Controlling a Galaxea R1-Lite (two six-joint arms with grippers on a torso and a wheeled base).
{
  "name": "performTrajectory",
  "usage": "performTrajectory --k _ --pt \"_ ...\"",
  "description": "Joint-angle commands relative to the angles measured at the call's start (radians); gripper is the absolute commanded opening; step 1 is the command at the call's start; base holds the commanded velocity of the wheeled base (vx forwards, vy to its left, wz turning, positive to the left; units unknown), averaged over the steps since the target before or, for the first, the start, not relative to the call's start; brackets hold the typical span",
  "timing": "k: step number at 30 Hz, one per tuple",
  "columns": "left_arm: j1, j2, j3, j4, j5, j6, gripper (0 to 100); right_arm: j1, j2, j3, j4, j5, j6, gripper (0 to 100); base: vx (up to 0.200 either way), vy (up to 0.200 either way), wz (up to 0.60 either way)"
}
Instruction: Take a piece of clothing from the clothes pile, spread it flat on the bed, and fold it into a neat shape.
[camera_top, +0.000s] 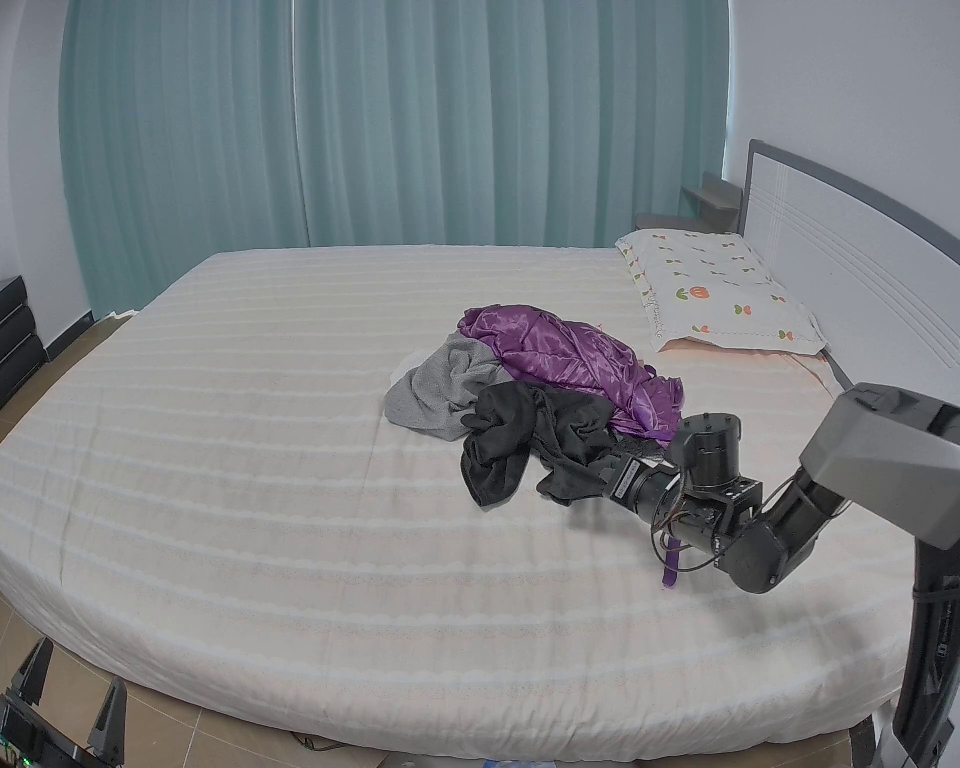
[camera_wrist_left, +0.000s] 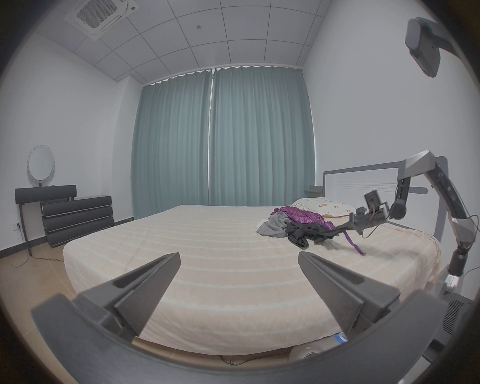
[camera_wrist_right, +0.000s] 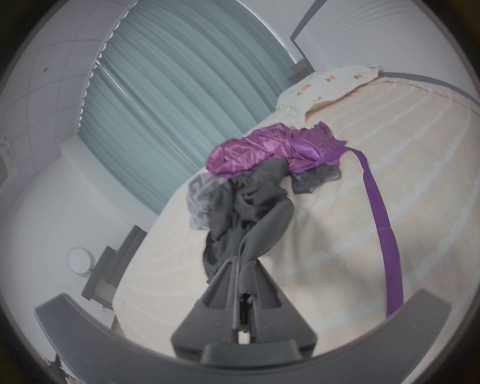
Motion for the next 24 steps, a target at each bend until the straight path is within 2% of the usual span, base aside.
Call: performTrajectory --k 1,4,14,24 --pt "0.0 -0.016 0.018 0.0 0.0 0.0 100 0.064 -0.261 0.156 -0.049 0.006 0.031 0 0.0 0.0 0.0" --pt "0.0 -0.016 0.018 0.0 0.0 0.0 100 0.117 -0.362 0.236 -0.057 -0.006 0.032 0 0.0 0.0 0.0" --pt "0.0 -0.016 0.018 0.0 -0.003 0.002 100 0.188 -0.582 0.319 -0.051 -0.006 0.023 0 0.0 0.0 0.0" --pt "0.0 -0.016 0.016 -0.002 -0.009 0.051 100 0.203 -0.606 0.303 -0.083 -0.006 0.012 0 0.0 0.0 0.0"
